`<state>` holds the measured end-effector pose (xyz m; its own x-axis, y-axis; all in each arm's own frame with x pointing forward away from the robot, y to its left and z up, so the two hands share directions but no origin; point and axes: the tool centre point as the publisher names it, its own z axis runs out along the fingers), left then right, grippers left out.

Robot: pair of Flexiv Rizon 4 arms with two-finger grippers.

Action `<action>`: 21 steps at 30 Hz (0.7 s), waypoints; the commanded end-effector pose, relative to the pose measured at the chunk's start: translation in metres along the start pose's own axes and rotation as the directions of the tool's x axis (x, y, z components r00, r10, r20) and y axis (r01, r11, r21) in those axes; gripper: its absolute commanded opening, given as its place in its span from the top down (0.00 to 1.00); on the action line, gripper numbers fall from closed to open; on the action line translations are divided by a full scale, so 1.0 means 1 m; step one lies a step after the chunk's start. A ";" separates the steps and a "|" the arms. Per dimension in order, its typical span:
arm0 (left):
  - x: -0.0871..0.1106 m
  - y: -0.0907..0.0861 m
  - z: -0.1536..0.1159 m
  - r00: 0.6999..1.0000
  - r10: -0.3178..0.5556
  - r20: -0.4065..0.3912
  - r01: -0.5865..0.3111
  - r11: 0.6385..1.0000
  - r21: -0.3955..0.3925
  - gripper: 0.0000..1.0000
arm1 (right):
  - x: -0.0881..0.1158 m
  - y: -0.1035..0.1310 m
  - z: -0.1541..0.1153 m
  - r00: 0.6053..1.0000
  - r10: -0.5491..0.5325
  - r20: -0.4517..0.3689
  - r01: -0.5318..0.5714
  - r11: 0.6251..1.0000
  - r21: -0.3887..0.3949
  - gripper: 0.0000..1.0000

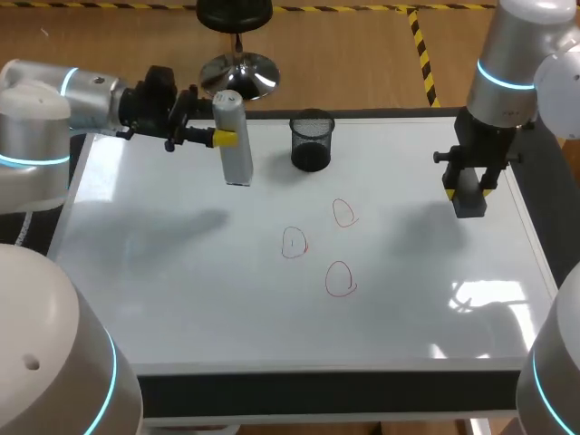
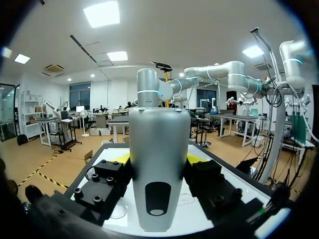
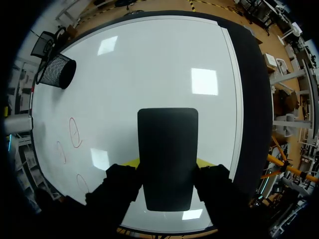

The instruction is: Pick up the inspection probe, press it on each red-marked spot on the whiteboard one by one, put down the probe, pick up the eraser, and wipe off all the red marks.

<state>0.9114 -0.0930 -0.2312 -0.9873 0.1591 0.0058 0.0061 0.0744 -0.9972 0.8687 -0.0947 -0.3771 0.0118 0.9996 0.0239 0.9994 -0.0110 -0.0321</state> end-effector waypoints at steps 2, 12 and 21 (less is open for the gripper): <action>-0.001 -0.002 -0.013 1.000 -0.001 0.001 0.001 1.000 0.003 1.00 | -0.001 0.000 -0.002 1.000 -0.001 0.001 0.001 1.000 0.000 1.00; -0.001 -0.003 -0.035 1.000 0.003 0.011 -0.004 1.000 0.005 1.00 | -0.001 0.000 -0.002 1.000 -0.001 0.001 0.001 1.000 0.000 1.00; 0.001 -0.003 -0.056 1.000 0.006 0.024 -0.006 1.000 0.017 1.00 | -0.001 0.000 -0.002 1.000 -0.001 0.001 0.001 1.000 0.000 1.00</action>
<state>0.9203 -0.0452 -0.2257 -0.9910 0.1341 0.0002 0.0075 0.0569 -0.9984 0.8687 -0.0947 -0.3771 0.0118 0.9996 0.0239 0.9994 -0.0110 -0.0321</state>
